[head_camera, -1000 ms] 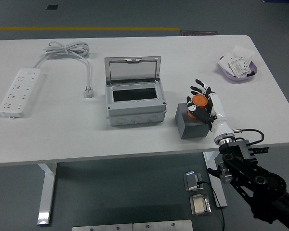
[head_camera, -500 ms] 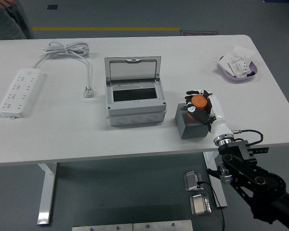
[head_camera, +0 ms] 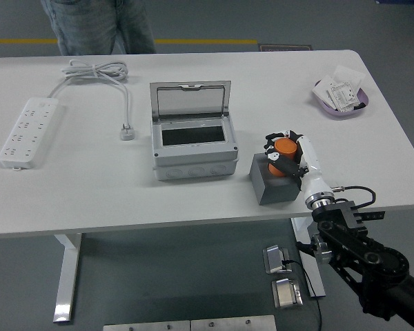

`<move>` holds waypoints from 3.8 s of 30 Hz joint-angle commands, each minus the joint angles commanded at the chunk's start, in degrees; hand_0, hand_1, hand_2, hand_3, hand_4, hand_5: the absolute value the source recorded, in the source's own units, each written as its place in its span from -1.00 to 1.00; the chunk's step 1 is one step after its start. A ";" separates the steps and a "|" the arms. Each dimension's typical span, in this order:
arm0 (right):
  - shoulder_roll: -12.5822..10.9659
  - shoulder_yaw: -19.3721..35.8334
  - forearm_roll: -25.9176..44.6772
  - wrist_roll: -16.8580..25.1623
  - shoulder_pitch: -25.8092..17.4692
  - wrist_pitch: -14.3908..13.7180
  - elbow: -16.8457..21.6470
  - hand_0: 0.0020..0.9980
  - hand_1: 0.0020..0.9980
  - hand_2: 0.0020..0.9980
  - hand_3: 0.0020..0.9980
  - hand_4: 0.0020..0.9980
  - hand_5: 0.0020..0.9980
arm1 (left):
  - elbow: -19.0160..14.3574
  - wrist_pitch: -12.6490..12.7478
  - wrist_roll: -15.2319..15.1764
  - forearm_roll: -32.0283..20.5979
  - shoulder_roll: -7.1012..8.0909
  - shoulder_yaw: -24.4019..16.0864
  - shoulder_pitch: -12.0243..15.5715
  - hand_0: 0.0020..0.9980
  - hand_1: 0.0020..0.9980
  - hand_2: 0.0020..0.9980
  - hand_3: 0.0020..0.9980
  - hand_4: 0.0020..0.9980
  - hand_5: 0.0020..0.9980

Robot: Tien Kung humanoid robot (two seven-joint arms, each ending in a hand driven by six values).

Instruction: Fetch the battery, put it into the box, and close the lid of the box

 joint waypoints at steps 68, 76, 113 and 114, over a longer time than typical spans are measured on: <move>12.59 -39.69 -31.10 -28.87 40.90 5.30 -17.83 -0.62 -0.51 -0.31 -0.27 -0.68 -1.00 | 0.10 0.05 0.57 -6.14 2.37 9.04 -2.51 0.23 0.39 0.25 0.28 0.42 -0.68; 12.59 -38.18 -31.11 -27.55 40.95 5.96 -18.52 -0.60 -0.49 -0.31 -0.26 -0.65 -1.00 | 0.04 0.04 0.60 -5.76 2.31 9.07 -2.69 0.23 0.39 0.25 0.28 0.42 -0.68; 0.05 -19.18 -38.77 -34.29 33.84 8.52 6.86 0.94 0.51 0.54 0.86 0.87 0.19 | -0.16 -0.16 0.61 -5.62 2.06 8.48 -1.75 0.23 0.39 0.25 0.28 0.41 -0.71; -0.26 -18.43 -39.30 -34.56 33.89 8.65 8.32 0.88 0.46 0.51 0.85 0.87 0.24 | -0.20 -0.19 0.61 -5.63 2.11 8.45 -1.74 0.23 0.39 0.25 0.28 0.41 -0.71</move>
